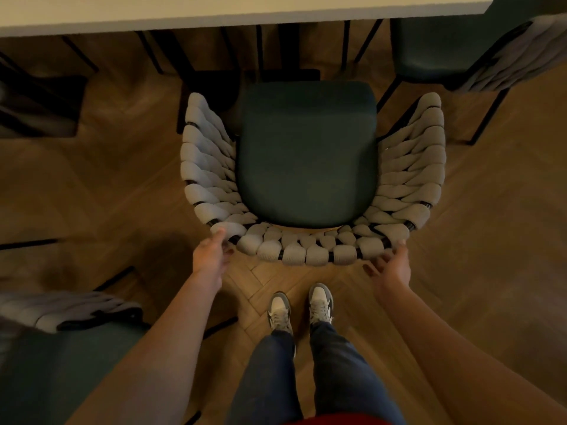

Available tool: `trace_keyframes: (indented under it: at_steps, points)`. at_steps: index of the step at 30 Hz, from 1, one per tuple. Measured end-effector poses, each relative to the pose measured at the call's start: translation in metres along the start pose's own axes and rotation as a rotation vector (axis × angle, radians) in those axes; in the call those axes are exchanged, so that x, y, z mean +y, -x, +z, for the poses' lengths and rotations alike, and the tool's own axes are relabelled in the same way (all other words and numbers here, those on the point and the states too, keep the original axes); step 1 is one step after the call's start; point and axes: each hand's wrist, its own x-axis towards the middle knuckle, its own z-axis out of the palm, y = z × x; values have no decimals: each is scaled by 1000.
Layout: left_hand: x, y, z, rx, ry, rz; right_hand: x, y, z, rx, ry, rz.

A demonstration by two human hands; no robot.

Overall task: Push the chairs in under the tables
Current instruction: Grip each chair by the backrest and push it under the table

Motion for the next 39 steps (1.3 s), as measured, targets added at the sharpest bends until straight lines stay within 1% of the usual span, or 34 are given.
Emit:
trace_keyframes:
  at_steps: [2,5,6,8,11,15,22,26,31,35,39]
  points:
    - [-15,13,-10,-7,-4,1,12,11,-7,-26,-13,19]
    - [-43,41,-28,-5,43,29,34,32,-12,-75,39,79]
    - [-53,49,-34,1,59,39,43,39,-12,-91,64,114]
    - [-73,64,-47,35,95,48,61,52,-12,-145,191,141]
    - [-103,79,-71,99,188,23,90,70,-14,-245,411,110]
    - [-135,92,-110,171,301,11,124,97,-8,-433,657,43]
    - [-200,103,-200,220,343,49,191,149,13,-618,840,-52]
    - [-247,109,-260,201,364,67,250,185,5,-651,871,-83]
    - [-299,118,-340,234,428,41,321,234,-7,-667,908,-81]
    - [-316,111,-391,278,470,8,361,262,-5,-661,920,-108]
    - [-321,92,-430,294,492,-26,401,279,16,-633,949,-75]
